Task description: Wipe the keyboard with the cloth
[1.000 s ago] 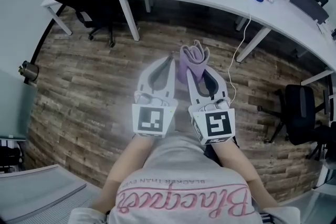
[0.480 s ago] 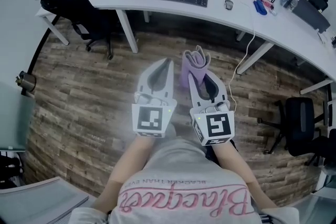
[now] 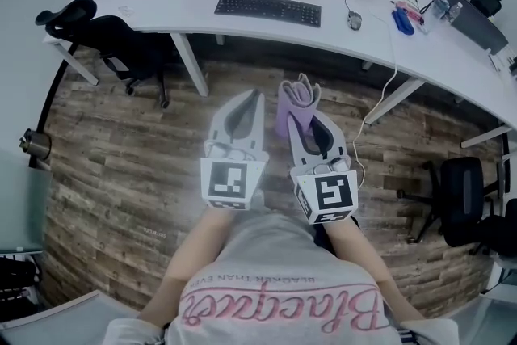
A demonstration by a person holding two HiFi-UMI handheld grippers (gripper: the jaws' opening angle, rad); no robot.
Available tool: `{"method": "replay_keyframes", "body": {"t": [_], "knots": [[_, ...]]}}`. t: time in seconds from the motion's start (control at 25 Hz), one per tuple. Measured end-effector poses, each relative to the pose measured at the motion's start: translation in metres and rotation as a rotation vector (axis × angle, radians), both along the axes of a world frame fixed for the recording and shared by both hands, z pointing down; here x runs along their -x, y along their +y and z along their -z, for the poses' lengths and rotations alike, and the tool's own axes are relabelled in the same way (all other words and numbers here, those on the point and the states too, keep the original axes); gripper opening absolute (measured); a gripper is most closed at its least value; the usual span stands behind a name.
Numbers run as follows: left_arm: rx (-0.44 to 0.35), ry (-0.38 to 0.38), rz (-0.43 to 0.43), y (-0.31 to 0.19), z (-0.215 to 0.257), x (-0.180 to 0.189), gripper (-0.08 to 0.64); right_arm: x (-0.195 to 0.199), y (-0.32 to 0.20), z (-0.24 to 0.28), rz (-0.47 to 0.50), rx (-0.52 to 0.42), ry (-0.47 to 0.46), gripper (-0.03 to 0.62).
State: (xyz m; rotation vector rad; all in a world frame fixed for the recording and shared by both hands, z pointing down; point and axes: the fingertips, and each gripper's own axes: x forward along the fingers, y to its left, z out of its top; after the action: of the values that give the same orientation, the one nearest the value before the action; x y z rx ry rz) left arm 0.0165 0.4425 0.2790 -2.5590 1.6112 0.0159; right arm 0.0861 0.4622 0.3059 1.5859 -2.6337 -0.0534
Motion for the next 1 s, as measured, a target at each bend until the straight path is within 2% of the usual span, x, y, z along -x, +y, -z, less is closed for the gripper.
{"method": "replay_keyframes", "body": {"t": [0.48, 1.0], "knots": [[0.019, -0.004, -0.038, -0.075, -0.01, 0.013, 0.006, 0.017, -0.07, -0.011, -0.026, 0.034, -0.01, 0.084], [0.038, 0.008, -0.014, -0.133, -0.021, 0.022, 0.006, 0.022, -0.128, -0.026, -0.012, 0.064, 0.008, 0.084]]}}
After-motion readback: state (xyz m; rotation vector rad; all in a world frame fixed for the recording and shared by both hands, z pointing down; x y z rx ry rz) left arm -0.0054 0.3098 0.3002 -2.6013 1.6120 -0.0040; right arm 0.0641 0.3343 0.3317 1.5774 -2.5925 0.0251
